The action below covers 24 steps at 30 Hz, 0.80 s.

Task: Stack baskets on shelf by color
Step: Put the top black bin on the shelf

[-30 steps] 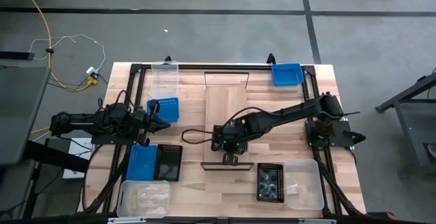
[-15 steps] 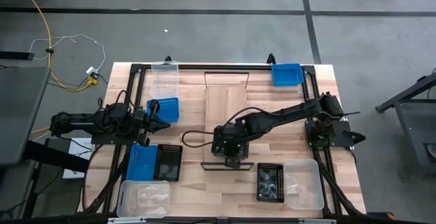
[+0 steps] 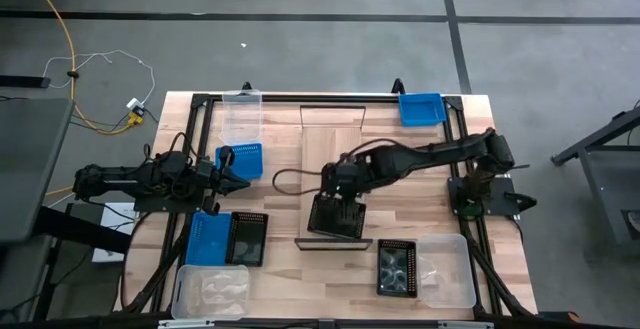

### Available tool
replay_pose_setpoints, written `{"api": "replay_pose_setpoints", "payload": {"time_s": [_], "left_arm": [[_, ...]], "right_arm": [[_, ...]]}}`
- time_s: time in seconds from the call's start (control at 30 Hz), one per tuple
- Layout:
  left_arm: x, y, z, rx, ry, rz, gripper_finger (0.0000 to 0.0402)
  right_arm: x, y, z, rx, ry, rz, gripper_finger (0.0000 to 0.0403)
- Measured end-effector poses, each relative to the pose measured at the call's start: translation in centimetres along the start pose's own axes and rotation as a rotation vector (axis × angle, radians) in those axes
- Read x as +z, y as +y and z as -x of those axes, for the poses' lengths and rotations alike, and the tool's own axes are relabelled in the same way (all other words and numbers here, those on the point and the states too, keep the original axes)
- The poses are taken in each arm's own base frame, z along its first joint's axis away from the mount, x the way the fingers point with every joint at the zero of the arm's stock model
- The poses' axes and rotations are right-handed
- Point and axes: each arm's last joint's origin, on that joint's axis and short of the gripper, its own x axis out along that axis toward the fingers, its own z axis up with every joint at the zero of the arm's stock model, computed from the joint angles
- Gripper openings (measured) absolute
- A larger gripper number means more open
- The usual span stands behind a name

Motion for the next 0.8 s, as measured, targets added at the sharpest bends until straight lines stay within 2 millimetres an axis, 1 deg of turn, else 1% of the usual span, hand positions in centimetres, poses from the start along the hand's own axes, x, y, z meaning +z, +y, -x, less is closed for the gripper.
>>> {"api": "replay_pose_setpoints", "payload": {"time_s": [0.07,0.13,0.23,0.3,0.33,0.37,0.47,0.57,0.63,0.73,0.8], "left_arm": [[0.0,0.0,0.0,0.000,0.000,0.000,0.0003],[0.0,0.0,0.0,0.000,0.000,0.000,0.0003],[0.0,0.0,0.0,0.000,0.000,0.000,0.0003],[0.0,0.0,0.0,0.001,0.000,0.000,0.0003],[0.0,0.0,0.0,0.003,0.000,0.000,0.0003],[0.0,0.0,0.0,0.008,0.000,0.000,0.0003],[0.0,0.1,0.0,0.020,-0.001,0.000,0.0003],[0.0,0.1,0.0,0.020,-0.002,0.000,0.0003],[0.0,0.1,0.0,0.019,-0.001,0.000,0.0003],[0.0,0.1,0.0,0.020,0.000,0.000,0.0003],[0.0,0.1,0.0,0.020,-0.002,0.000,0.0003]], "right_arm": [[-1.0,-1.2,-0.7,-0.017,0.018,-0.034,0.0169],[-2.2,-2.1,-1.4,-0.021,-0.001,-0.093,0.0143],[-3.9,-3.1,-2.1,-0.005,-0.105,-0.209,0.0085],[-4.7,-3.5,-2.7,0.033,-0.182,-0.290,0.0037],[-5.0,-3.7,-3.1,0.048,-0.214,-0.327,0.0019],[-5.2,-3.8,-3.5,0.064,-0.240,-0.363,0.0010],[-5.6,-3.8,-4.9,0.073,-0.258,-0.457,0.0017],[-5.6,-3.8,-6.6,0.058,-0.228,-0.489,0.0005],[-5.4,-3.9,-7.5,0.060,-0.229,-0.516,0.0004],[-5.4,-4.3,-8.3,0.056,-0.206,-0.553,0.0003],[-5.4,-4.4,-8.5,0.053,-0.203,-0.558,0.0001]]}}
